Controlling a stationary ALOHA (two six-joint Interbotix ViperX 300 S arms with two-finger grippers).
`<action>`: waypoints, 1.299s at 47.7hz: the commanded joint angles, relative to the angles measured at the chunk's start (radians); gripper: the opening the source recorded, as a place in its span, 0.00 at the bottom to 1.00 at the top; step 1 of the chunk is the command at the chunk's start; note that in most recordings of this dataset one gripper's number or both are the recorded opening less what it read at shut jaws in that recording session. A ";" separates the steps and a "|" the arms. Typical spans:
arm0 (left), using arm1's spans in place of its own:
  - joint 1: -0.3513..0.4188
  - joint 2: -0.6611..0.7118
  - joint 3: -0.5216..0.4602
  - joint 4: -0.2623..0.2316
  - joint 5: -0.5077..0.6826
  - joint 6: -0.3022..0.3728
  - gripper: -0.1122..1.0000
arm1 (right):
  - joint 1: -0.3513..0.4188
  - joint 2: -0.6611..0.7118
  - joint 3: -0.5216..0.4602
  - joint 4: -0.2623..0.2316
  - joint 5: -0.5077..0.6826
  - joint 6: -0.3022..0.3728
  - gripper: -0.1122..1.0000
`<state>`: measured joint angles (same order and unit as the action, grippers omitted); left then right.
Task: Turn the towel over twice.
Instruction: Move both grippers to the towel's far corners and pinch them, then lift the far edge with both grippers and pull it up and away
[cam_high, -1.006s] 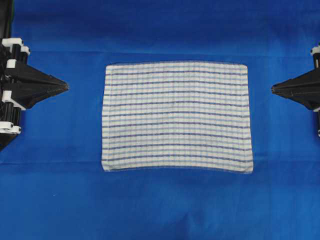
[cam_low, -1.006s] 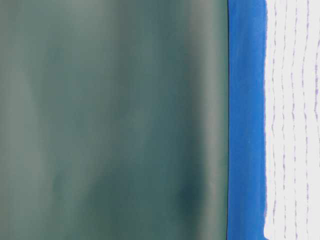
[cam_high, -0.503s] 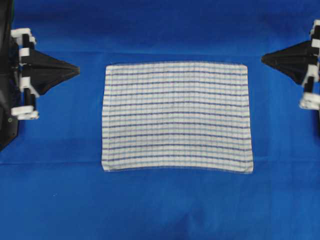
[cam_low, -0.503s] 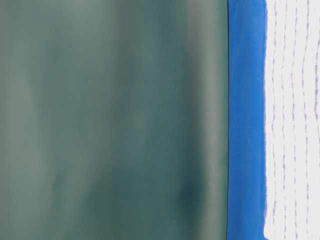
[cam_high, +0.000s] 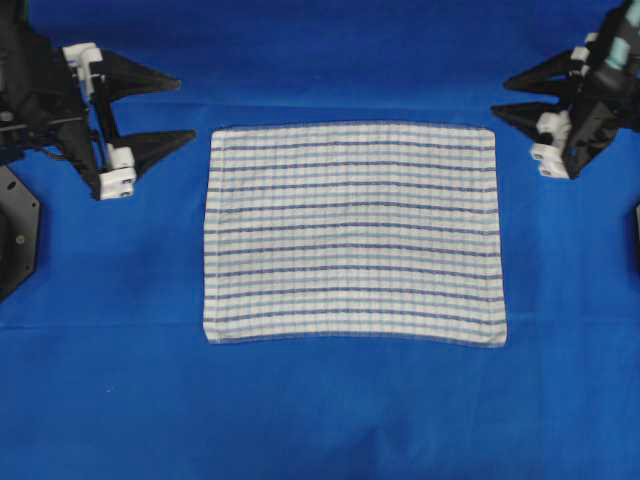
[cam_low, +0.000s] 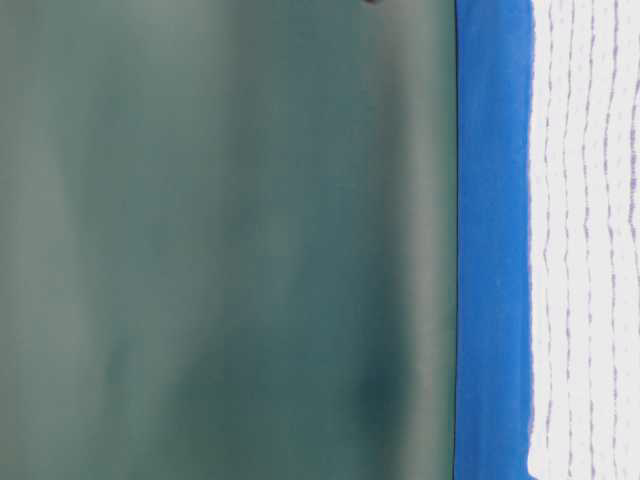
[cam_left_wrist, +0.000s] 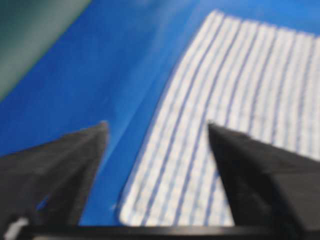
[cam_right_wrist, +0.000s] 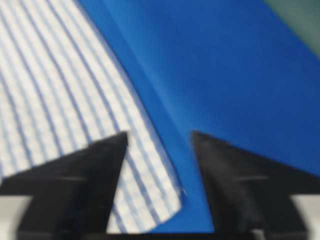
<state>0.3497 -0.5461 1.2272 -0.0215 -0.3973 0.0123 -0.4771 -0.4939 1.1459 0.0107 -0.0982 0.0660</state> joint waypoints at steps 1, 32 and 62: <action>0.028 0.074 -0.003 -0.003 -0.057 0.002 0.90 | -0.020 0.061 -0.023 0.000 -0.023 -0.002 0.68; 0.121 0.607 -0.075 -0.003 -0.308 0.002 0.89 | -0.080 0.387 -0.032 -0.003 -0.143 -0.011 0.62; 0.137 0.687 -0.120 -0.003 -0.153 0.009 0.14 | -0.080 0.417 -0.026 -0.009 -0.127 -0.015 0.13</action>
<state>0.4847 0.1381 1.1075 -0.0215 -0.5814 0.0184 -0.5522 -0.0690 1.1275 0.0031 -0.2301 0.0506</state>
